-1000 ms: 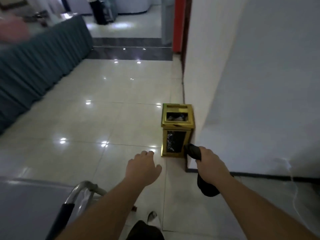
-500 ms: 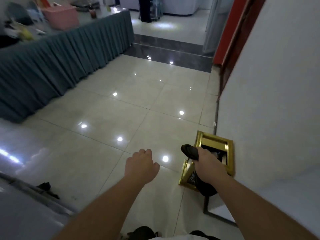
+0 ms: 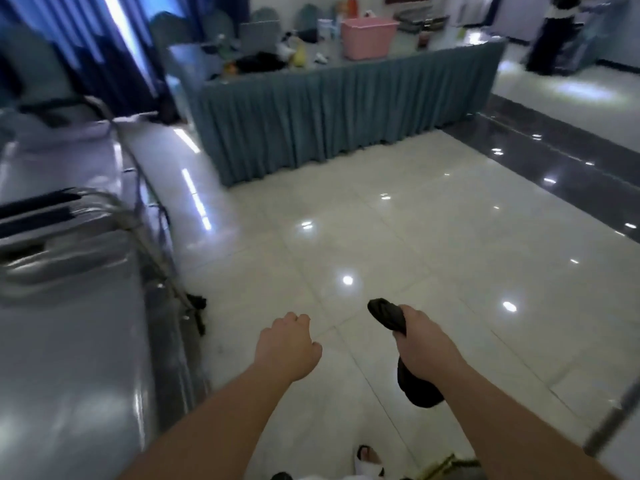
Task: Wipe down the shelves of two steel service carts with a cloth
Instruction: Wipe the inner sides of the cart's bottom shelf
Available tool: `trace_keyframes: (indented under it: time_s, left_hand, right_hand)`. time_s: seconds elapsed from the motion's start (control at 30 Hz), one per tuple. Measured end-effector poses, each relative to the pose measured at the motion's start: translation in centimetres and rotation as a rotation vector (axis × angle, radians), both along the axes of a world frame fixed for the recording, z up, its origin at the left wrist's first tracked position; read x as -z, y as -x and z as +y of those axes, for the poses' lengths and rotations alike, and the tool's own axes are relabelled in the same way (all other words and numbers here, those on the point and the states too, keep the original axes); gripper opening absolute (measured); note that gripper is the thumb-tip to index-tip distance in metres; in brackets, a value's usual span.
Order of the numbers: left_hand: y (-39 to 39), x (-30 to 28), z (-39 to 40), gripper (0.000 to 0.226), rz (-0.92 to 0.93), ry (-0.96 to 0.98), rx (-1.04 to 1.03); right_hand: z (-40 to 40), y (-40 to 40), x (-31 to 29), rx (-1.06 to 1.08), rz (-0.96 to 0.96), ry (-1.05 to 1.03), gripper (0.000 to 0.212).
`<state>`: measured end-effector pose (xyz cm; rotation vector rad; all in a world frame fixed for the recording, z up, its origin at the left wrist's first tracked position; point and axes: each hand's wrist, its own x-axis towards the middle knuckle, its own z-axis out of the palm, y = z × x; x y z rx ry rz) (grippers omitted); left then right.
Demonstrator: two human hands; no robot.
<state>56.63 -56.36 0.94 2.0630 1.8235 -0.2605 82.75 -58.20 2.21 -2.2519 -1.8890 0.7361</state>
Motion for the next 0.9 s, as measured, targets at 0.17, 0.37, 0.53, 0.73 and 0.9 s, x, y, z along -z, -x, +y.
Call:
trace_keyframes:
  time_s: [0.17,0.37,0.53,0.73,0.9]
  left_hand:
    - [2.3,0.2,1.5,0.057,-0.005,0.051,-0.289]
    - [8.3,1.0,1.3,0.055,-0.041,0.071,-0.628]
    - [14.9,1.8,2.7,0.054,-0.061,0.035,-0.812]
    - [20.7,1.1,4.0,0.048,-0.083,-0.012,-0.967]
    - [23.6,1.6,1.7,0.047,-0.124,-0.029,-1.136]
  right_hand:
    - [9.3,2.9,0.4,-0.278,-0.016,0.019,0.029]
    - [15.8,12.6,2.2,-0.644,0.043,0.084,0.04]
    - [20.1,21.2,2.2,-0.863,-0.001,0.08,0.044]
    - [24.7,29.3,0.4,-1.002,-0.044,0.02,0.038]
    - [25.6,36.4,0.7,-1.202,-0.099,0.029,0.035]
